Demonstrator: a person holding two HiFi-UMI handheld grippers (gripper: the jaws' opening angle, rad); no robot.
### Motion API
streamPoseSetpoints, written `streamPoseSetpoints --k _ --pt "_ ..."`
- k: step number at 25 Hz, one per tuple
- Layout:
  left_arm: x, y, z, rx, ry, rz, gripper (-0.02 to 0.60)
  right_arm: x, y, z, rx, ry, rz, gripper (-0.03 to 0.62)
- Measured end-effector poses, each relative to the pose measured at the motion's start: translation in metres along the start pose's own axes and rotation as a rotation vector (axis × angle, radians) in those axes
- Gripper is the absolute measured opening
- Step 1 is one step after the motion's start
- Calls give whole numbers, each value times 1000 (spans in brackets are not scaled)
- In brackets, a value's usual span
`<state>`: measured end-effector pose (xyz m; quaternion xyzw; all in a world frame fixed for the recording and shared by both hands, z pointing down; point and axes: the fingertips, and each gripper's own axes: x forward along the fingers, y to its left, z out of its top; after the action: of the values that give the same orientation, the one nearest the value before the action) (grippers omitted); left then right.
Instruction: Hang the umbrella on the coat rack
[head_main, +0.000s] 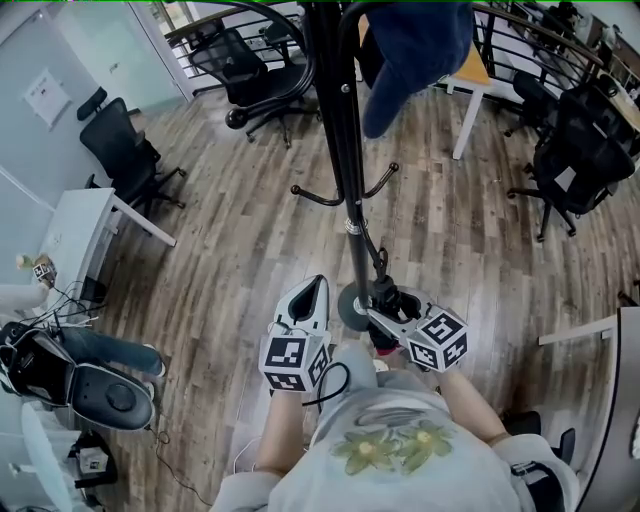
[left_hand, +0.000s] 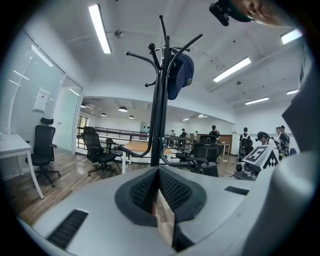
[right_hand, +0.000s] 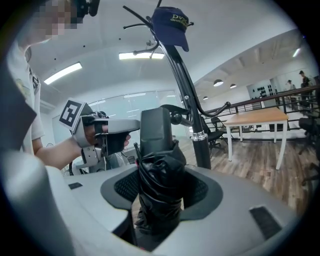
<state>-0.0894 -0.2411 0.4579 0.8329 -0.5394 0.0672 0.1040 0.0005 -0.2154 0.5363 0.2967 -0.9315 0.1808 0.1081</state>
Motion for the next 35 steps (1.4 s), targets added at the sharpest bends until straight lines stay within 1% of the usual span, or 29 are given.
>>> streamPoseSetpoints --k 10,22,35 --pt "-4 2 -5 -3 12 10 2 4 -8 -15 31 32 -18 224" --pt "0 -10 -6 13 27 0 2 9 -11 -21 8 53 4 224" --pt "-7 -2 -12 13 45 8 2 23 -12 -19 -3 55 1 224"
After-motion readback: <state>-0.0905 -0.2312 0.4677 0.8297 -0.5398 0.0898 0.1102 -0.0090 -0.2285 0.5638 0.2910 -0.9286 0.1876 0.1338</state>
